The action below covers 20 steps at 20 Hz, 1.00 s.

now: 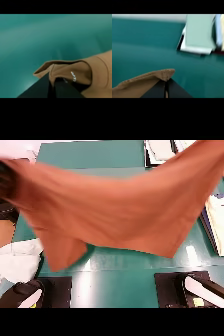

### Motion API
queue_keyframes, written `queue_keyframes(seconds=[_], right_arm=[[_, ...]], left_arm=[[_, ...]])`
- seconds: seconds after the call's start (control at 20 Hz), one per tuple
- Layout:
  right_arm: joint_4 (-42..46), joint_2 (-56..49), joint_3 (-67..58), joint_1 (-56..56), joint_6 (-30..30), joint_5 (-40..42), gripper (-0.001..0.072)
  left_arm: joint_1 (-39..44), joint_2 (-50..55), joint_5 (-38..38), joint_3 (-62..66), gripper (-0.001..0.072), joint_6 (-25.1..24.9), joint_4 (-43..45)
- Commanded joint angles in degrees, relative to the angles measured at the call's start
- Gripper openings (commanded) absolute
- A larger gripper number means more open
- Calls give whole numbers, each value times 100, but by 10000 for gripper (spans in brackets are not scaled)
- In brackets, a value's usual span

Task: Fold the shirts.

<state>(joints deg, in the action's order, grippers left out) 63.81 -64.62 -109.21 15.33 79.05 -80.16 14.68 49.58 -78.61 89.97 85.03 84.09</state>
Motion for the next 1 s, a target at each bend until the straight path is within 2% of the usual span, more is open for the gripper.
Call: queue_keyframes(seconds=[0.0,0.1,0.2,0.3,0.35,0.4,0.45,0.55,0.65,0.75,0.8,0.95], right_arm=[[1189,-1097,743,-896,256,-306,13],[1480,-1786,1073,-1104,258,-157,14],[1427,-2461,955,-1189,264,140,15],[1368,-2938,577,-1200,450,313,16],[1331,-3108,339,-1200,466,317,51],[1239,-3237,90,-1196,466,313,311],[1222,-3324,-142,-1154,466,267,465],[1220,-3353,-494,-1080,452,-31,463],[1215,-3213,-496,-977,350,-411,447],[1058,-2859,22,-872,223,-601,447],[715,-2638,446,-796,98,-557,447],[-142,-1950,1845,-656,-214,-448,447]], left_arm=[[-7,597,732,-1934,26,-363,-507],[-20,1237,1770,-2507,26,-562,-291],[-20,1985,2570,-2391,26,-557,-24],[-20,2568,2986,-2039,28,-557,31],[-20,2796,3025,-1794,65,-557,33],[-20,2949,3001,-1556,342,-549,72],[-61,3021,2955,-1327,547,-472,101],[-306,3012,2559,-903,552,-398,101],[-785,3010,1596,-496,552,-343,72],[-1340,2953,754,-507,553,-310,-413],[-1604,2885,560,-713,553,-345,-763],[-2120,2553,638,-1768,554,-466,-1464]])
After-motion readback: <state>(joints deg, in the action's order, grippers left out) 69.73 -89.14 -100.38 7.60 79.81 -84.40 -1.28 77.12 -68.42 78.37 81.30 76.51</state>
